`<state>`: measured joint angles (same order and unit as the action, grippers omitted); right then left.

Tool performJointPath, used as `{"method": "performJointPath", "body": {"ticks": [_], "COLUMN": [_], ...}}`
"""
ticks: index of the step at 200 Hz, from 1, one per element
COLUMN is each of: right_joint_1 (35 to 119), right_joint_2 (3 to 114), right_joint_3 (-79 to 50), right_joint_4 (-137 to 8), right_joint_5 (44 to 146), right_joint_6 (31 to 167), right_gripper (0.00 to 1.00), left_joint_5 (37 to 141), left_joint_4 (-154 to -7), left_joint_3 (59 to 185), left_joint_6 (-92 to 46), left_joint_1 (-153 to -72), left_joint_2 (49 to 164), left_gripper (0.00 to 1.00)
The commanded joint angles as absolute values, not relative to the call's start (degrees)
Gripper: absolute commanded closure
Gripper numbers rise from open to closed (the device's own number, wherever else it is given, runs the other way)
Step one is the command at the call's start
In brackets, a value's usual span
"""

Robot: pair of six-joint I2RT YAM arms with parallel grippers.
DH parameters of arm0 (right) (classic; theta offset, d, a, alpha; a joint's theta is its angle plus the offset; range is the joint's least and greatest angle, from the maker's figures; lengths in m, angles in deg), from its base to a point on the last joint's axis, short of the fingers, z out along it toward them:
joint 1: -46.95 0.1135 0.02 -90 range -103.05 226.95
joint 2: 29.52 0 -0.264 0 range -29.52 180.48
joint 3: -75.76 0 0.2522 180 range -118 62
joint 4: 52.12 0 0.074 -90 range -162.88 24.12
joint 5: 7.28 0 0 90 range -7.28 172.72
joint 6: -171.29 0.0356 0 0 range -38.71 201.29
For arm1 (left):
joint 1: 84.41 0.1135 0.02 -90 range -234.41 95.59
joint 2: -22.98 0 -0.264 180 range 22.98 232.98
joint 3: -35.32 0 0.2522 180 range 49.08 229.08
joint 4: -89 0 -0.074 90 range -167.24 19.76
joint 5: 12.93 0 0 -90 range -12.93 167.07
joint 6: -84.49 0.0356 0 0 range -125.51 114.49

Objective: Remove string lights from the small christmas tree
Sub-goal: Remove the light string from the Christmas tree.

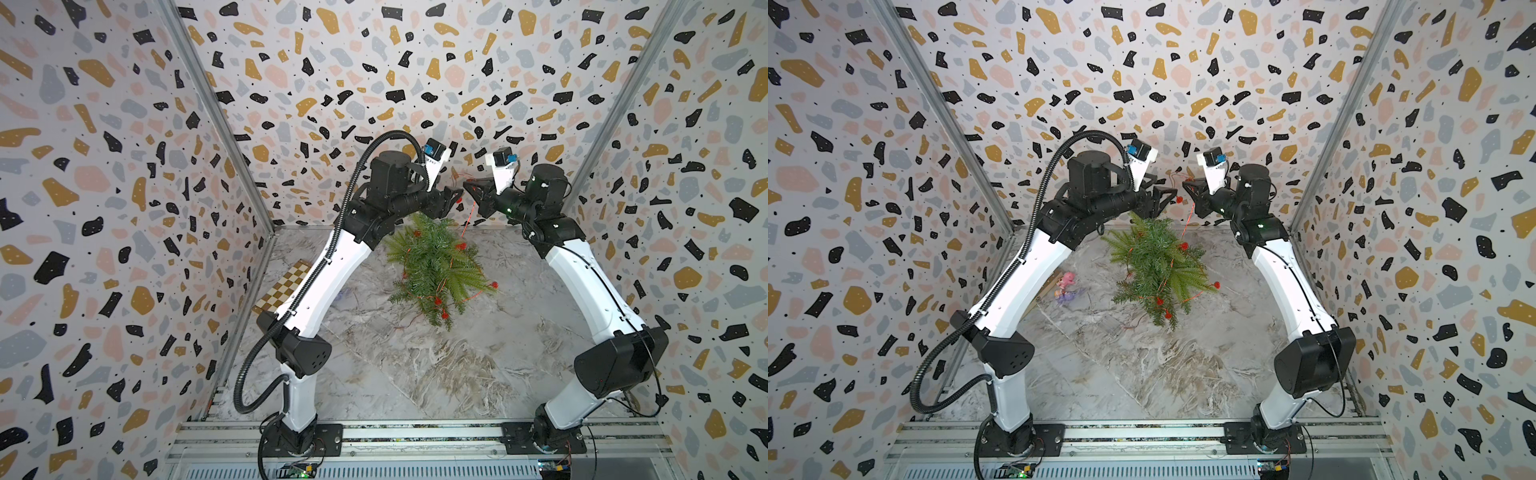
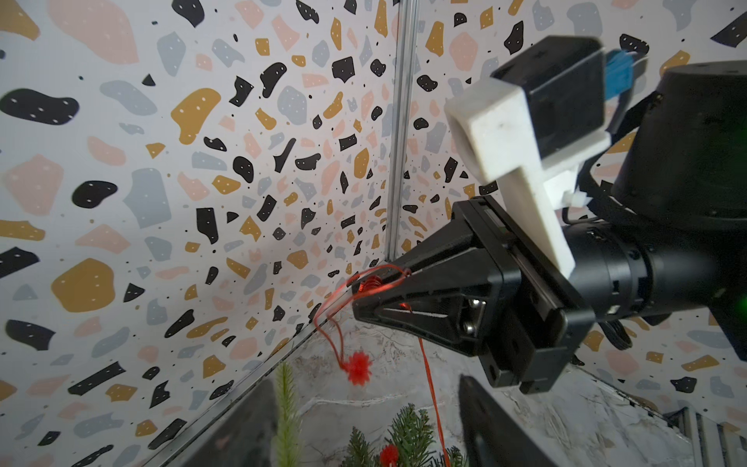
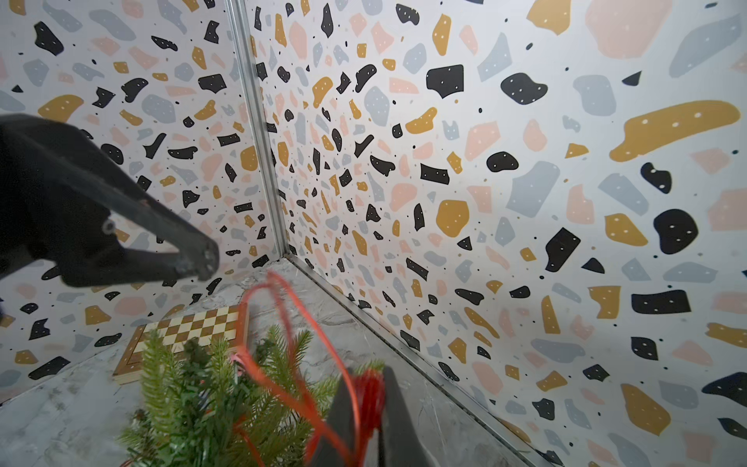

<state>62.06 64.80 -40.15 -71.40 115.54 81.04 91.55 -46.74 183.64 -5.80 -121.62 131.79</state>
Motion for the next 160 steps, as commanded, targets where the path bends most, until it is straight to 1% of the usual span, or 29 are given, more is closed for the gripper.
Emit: {"method": "performJointPath", "body": {"ticks": [1,24,55,71,79,105,124,160], "right_joint_1": [62.3,62.3,62.3,62.3,62.3,62.4,62.3,62.5], "right_joint_2": [61.8,61.1,59.1,57.8,57.0,55.8,55.5,54.2], "right_joint_3": [-40.5,-39.9,-38.0,-36.3,-35.7,-34.1,-34.3,-34.3], "right_joint_4": [-70.0,-70.4,-71.0,-71.0,-71.1,-71.7,-72.7,-75.1], "right_joint_5": [116.2,114.9,113.2,112.8,112.2,110.0,109.0,106.6], "right_joint_6": [82.4,82.6,83.5,84.0,84.0,84.7,85.7,87.2], "right_gripper": [1.00,1.00,1.00,1.00,1.00,1.00,1.00,1.00], "left_joint_5": [87.9,84.6,79.0,79.7,80.0,83.9,85.4,86.9], "left_joint_4": [-45.0,-43.2,-39.5,-40.3,-41.0,-49.5,-49.5,-50.9], "left_joint_3": [178.8,166.9,148.0,136.5,131.1,113.5,109.0,107.2], "left_joint_6": [-6.6,-6.6,-9.8,-13.4,-15.5,-22.5,-23.5,-22.6], "left_joint_1": [-121.9,-121.9,-120.9,-120.7,-120.8,-120.8,-120.8,-120.8], "left_joint_2": [124.2,114.9,100.6,92.9,89.1,77.5,74.8,74.5], "left_gripper": [0.18,0.17,0.19,0.20,0.23,0.26,0.26,0.26]}}
